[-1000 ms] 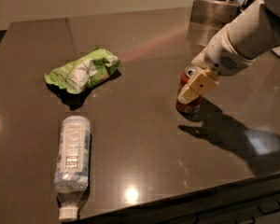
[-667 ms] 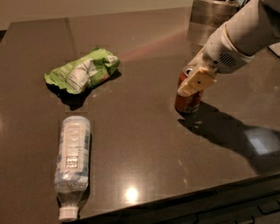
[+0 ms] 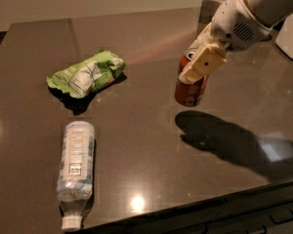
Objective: Pick coke can
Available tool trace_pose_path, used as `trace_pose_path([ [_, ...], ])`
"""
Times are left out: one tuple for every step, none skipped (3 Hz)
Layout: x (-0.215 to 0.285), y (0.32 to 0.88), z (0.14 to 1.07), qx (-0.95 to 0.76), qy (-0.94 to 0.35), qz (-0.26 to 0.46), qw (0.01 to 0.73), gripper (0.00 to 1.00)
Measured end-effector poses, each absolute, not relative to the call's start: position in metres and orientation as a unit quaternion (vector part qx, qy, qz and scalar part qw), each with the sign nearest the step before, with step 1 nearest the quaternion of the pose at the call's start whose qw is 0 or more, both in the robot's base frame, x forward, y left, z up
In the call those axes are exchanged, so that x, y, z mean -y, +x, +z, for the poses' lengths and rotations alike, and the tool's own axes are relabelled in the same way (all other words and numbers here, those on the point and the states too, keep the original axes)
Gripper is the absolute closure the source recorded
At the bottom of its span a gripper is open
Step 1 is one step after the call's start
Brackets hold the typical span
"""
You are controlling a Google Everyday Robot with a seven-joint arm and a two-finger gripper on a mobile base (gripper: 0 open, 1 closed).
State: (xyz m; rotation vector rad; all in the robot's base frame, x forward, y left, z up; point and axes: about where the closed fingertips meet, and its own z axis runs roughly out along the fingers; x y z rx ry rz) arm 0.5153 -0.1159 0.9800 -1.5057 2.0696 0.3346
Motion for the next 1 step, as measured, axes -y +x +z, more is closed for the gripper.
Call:
trace_pose_path([
  [0.1156, 0.5151, 0.9808, -0.77, -0.561, 0.125, 0.277, 1.0],
])
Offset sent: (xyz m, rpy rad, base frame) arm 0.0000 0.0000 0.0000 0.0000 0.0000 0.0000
